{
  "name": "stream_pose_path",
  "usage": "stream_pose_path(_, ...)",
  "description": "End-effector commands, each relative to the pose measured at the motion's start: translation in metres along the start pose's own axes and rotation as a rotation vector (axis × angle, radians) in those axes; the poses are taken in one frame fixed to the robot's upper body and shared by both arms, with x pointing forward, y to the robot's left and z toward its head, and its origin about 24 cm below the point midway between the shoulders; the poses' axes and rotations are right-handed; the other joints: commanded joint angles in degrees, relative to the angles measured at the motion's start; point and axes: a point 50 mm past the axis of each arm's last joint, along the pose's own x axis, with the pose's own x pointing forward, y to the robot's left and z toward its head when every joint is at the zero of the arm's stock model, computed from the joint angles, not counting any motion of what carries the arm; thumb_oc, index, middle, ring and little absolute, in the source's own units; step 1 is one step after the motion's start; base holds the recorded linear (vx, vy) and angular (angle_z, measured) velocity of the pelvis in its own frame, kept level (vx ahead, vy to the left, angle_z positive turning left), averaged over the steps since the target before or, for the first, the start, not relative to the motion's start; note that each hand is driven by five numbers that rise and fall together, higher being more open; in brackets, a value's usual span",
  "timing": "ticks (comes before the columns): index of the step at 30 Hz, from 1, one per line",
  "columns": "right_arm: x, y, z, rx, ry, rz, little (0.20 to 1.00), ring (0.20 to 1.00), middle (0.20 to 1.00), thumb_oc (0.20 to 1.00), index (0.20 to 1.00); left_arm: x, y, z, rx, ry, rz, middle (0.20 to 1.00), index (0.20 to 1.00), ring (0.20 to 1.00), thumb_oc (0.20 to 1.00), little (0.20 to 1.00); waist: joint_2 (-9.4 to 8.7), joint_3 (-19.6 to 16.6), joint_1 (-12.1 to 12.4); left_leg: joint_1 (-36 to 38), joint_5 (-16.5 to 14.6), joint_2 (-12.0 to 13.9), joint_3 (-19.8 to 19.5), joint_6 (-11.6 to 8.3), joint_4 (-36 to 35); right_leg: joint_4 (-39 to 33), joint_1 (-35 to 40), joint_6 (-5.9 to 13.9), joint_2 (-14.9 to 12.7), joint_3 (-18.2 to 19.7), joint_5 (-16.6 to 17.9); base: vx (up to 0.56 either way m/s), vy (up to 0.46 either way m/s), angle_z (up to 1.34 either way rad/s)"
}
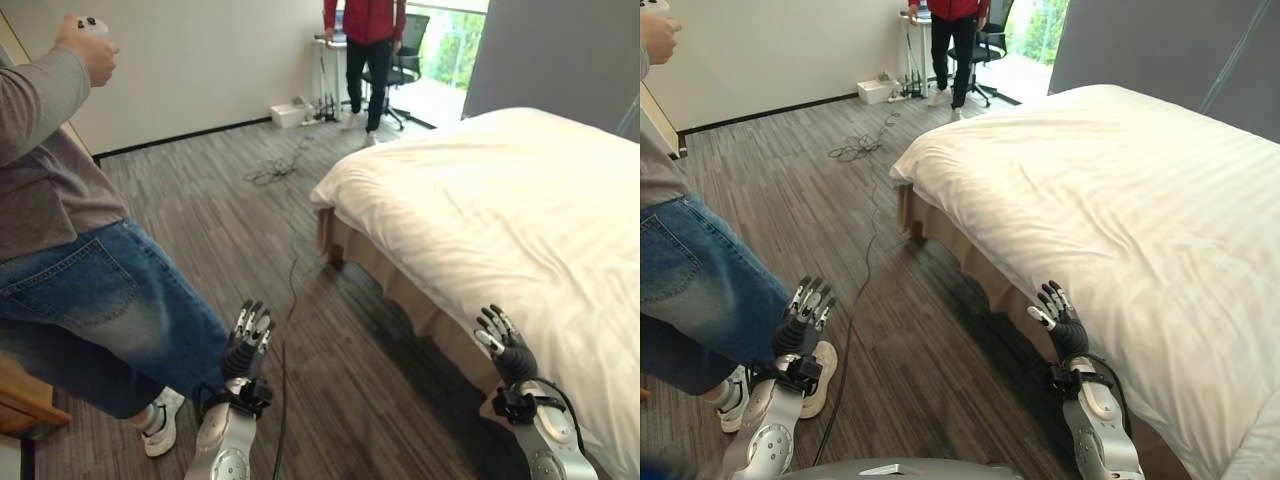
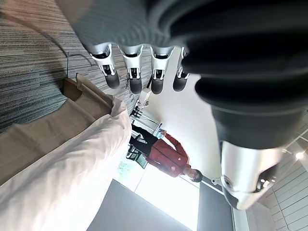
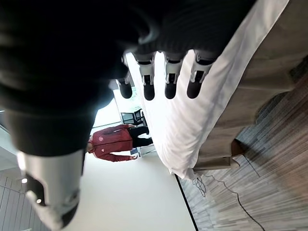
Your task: Making the bed.
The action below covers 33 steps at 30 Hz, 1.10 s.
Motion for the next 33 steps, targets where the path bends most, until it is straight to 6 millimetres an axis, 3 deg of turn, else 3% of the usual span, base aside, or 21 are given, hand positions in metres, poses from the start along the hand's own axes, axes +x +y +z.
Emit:
stream_pose_path(1, 0.010, 0.009, 0.035, -0.029, -0.163, 0.048, 1.000, 1.000, 1.000, 1.000, 1.000, 0.007, -0.005, 0.016, 0.023, -0.070, -0.048, 1.000, 1.000, 1.000, 1.000, 1.000, 0.88, 0.1, -0.3, 0.2, -0.9, -2.2, -1.6, 3.41, 0.6, 3.4, -4.1, -1.33, 3.0, 2.7, 0.3, 0.00, 0.000, 0.00)
stream_pose_path(19, 0.011, 0.025, 0.038, -0.079, -0.174, 0.136, 1.000, 1.000, 1.000, 1.000, 1.000, 0.011, -0.008, 0.015, 0.008, -0.077, -0.050, 1.000, 1.000, 1.000, 1.000, 1.000, 0.89, 0.7, -0.7, 1.0, -1.2, -1.9, -0.7, 3.27, 0.6, 3.1, -3.9, -1.12, 2.9, 3.5, 0.5, 0.00, 0.001, -0.03)
stream_pose_path(33, 0.013, 0.025, 0.038, -0.090, -0.172, 0.138, 1.000, 1.000, 1.000, 1.000, 1.000, 0.013, -0.009, 0.017, 0.012, -0.087, -0.049, 1.000, 1.000, 1.000, 1.000, 1.000, 0.93, 0.9, -0.7, 1.6, -1.6, -2.3, -0.5, 3.41, 0.6, 3.2, -3.4, -0.94, 2.7, 3.9, 0.3, 0.00, 0.000, 0.00)
